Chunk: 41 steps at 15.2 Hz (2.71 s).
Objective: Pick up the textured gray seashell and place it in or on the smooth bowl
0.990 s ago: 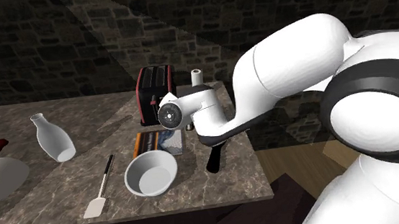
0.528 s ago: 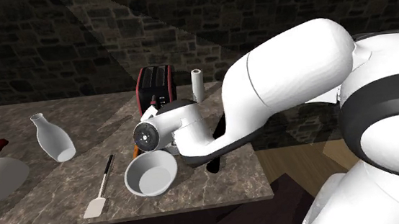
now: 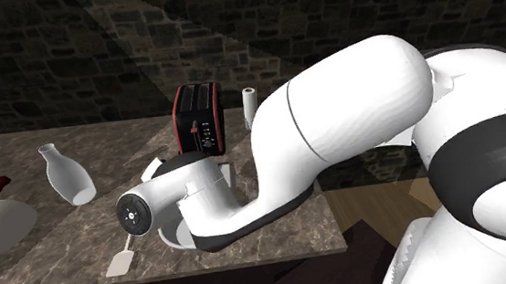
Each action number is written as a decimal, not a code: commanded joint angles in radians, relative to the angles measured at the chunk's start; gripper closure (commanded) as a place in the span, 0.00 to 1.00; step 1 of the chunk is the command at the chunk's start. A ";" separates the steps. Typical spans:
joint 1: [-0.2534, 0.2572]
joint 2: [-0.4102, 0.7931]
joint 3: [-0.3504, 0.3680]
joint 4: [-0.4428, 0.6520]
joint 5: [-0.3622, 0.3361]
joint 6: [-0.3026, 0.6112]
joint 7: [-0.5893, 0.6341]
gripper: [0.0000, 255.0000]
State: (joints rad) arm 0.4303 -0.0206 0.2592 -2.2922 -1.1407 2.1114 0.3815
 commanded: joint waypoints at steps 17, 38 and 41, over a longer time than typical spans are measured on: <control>0.101 0.189 0.086 0.097 0.000 -0.126 0.171 1.00; -0.105 0.165 -0.032 -0.069 0.320 0.639 0.109 0.00; -0.109 0.155 -0.030 -0.072 0.334 0.636 0.093 1.00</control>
State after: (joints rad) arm 0.3277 0.1283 0.2377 -2.3548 -0.8028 2.8297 0.4738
